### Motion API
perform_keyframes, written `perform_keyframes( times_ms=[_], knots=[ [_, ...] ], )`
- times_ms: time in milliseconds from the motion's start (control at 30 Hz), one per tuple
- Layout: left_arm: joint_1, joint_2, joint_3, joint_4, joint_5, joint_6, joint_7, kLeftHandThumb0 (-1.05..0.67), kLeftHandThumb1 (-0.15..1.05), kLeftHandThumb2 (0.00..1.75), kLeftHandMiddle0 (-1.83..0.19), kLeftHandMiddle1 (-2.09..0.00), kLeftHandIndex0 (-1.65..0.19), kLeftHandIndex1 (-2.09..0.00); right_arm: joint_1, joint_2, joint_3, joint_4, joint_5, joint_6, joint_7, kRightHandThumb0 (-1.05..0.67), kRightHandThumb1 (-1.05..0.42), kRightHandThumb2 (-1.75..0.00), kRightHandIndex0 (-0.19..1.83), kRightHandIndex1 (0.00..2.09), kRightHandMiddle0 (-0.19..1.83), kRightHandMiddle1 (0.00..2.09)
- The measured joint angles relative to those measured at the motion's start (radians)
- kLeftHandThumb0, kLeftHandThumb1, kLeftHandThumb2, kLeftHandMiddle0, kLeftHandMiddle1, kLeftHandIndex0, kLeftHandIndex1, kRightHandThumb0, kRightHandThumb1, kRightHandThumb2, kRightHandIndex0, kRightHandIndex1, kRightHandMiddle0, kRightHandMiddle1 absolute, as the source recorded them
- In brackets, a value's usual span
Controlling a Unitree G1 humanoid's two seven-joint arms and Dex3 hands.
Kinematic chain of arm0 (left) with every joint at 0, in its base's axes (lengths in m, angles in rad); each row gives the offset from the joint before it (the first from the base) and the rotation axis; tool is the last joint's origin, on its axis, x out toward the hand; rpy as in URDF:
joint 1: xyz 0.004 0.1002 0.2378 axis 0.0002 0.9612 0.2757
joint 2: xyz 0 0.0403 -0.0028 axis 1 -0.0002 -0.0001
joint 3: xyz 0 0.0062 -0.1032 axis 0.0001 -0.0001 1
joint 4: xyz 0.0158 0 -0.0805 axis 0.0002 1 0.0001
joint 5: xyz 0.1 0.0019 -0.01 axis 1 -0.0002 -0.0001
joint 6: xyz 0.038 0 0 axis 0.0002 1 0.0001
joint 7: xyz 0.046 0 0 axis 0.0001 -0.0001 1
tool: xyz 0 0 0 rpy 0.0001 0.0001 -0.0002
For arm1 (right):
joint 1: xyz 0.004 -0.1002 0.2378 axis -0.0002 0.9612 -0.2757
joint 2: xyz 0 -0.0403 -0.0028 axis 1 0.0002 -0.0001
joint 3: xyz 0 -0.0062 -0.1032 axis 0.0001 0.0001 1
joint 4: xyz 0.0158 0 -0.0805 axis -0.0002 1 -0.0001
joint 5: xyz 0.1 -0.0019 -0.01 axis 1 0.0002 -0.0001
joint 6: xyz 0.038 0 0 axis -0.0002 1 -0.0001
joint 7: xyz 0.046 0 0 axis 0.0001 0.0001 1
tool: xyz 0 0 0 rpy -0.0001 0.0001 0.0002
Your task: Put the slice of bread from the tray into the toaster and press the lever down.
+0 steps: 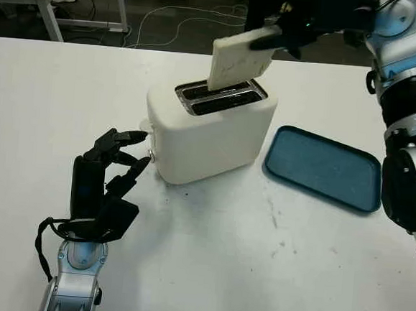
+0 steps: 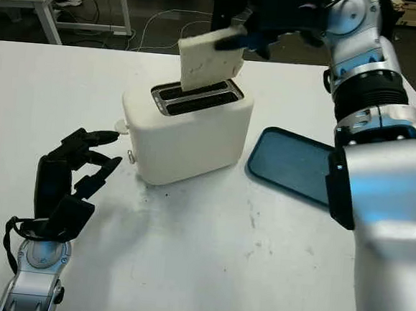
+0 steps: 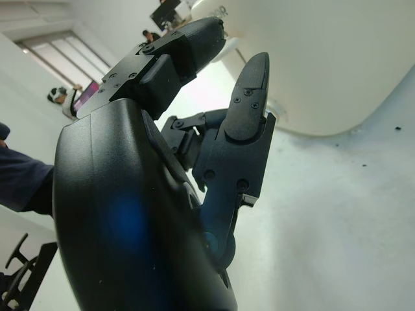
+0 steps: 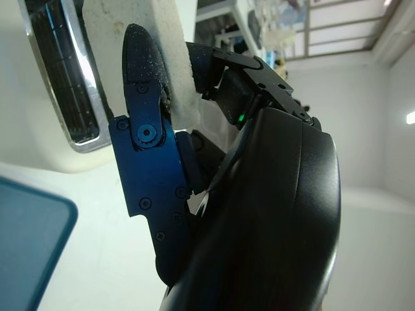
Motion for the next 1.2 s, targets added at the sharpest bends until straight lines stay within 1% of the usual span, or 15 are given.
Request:
perform_keyframes(
  times_ms=[200, 367, 500, 667, 833, 1200],
  knots=[
    [0.000, 0.000, 0.000, 0.000, 0.000, 0.000, 0.000, -0.23, 0.92, 0.17, -0.59, -1.29, -0.65, -0.61, -0.001, -0.003, -0.009, -0.012, 0.011, 0.006, 0.017, -0.50, -0.92, -0.27, 1.07, 1.75, 0.89, 1.75],
    [0.000, 0.000, 0.000, 0.000, 0.000, 0.000, 0.000, -0.23, 0.92, 0.17, -0.60, -1.30, -0.65, -0.61, -0.001, -0.003, -0.011, -0.011, 0.024, 0.027, 0.038, -0.50, -0.92, -0.24, 1.12, 1.75, 0.94, 1.75],
    [0.000, 0.000, 0.000, 0.000, 0.001, 0.000, 0.001, -0.23, 0.92, 0.17, -0.58, -1.29, -0.65, -0.61, 0.000, -0.003, 0.026, -0.012, -0.010, 0.023, 0.026, -0.57, -0.92, -0.26, 1.15, 1.75, 0.97, 1.75],
    [0.000, 0.000, 0.000, 0.001, 0.000, 0.000, 0.002, -0.24, 0.92, 0.17, -0.57, -1.28, -0.64, -0.60, 0.014, -0.002, 0.080, -0.017, -0.065, -0.001, -0.014, -0.56, -0.92, -0.25, 1.14, 1.75, 0.95, 1.75],
    [0.000, 0.000, 0.000, 0.001, 0.001, 0.000, 0.002, -0.24, 0.92, 0.17, -0.58, -1.28, -0.65, -0.60, 0.027, -0.001, 0.090, -0.018, -0.071, -0.027, -0.017, -0.56, -0.92, -0.23, 1.15, 1.75, 0.96, 1.75],
    [0.000, 0.000, -0.003, 0.001, 0.000, 0.000, 0.003, -0.23, 0.92, 0.18, -0.57, -1.27, -0.64, -0.59, 0.035, 0.027, 0.094, -0.018, -0.071, -0.027, 0.018, -0.58, -0.92, -0.23, 1.13, 1.75, 0.96, 1.75]
  ],
)
